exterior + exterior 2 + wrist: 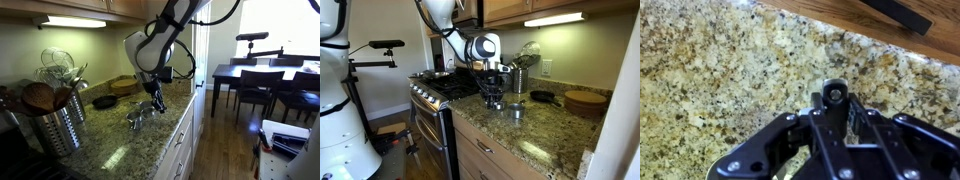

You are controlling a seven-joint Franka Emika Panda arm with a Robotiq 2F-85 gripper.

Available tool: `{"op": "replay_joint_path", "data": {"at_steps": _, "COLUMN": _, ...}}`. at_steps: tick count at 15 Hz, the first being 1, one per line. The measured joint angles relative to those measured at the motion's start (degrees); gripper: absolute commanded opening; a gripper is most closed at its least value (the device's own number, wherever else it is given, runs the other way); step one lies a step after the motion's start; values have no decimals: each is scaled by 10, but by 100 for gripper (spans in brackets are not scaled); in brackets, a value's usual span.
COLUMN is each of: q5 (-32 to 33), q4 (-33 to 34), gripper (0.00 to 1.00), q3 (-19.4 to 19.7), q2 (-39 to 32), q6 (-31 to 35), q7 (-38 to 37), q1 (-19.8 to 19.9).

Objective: Unstack the silver measuring cups on the countertop

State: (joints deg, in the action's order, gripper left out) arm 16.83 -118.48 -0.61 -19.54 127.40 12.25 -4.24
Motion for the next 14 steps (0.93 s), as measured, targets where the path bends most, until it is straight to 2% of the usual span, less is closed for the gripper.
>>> {"op": "replay_joint_path", "data": {"at_steps": 14, "q5": -1, "q4": -3, "gripper": 12, "q3": 5, "q2": 3, "q6": 1, "q7": -6, "q1": 0}}
